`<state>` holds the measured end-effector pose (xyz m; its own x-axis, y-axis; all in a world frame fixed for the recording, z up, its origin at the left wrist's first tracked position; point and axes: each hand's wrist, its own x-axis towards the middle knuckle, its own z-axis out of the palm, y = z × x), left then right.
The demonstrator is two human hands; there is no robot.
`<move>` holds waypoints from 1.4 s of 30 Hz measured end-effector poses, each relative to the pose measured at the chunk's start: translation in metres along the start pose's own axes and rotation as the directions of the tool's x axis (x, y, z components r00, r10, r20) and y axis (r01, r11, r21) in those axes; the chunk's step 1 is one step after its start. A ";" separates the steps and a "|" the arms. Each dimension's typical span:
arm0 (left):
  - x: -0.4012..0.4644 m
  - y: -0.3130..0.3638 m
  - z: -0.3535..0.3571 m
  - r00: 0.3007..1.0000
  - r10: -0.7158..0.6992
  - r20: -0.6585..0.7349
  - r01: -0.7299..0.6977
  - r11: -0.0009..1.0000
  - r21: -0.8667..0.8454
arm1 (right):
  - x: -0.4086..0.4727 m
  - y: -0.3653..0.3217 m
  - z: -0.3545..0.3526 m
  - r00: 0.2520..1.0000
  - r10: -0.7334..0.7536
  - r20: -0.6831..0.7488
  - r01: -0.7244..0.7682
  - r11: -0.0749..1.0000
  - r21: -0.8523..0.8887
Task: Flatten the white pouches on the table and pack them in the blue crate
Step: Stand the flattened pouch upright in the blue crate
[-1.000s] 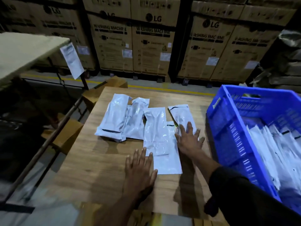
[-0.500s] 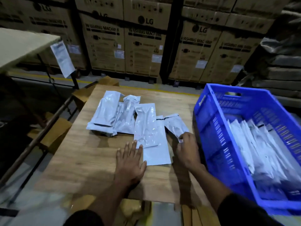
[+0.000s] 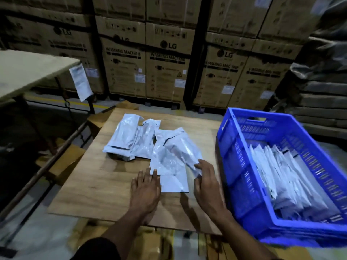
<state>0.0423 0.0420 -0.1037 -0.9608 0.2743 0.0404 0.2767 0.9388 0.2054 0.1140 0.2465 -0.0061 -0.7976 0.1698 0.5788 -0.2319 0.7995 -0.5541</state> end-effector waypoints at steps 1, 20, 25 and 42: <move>-0.002 0.002 -0.006 0.998 -0.027 -0.050 0.025 0.999 -0.033 | -0.002 0.004 0.003 0.997 -0.012 0.077 0.010 1.000 0.018; -0.039 -0.023 0.013 0.940 0.312 0.139 -0.324 0.943 0.080 | -0.070 0.048 0.013 0.532 0.062 0.844 0.480 0.800 -0.361; -0.037 -0.038 0.009 0.909 0.391 0.143 -0.407 0.907 0.106 | -0.071 0.047 0.007 0.536 0.057 0.842 0.373 0.879 -0.297; -0.056 0.001 0.032 0.953 0.303 0.015 -0.304 0.951 0.058 | -0.060 0.031 0.026 0.606 0.210 0.767 0.197 0.895 -0.401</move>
<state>0.0972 0.0348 -0.1375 -0.8312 0.5492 0.0861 0.5559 0.8216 0.1260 0.1399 0.2461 -0.0734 -0.9592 -0.1710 -0.2251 -0.1414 0.9798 -0.1417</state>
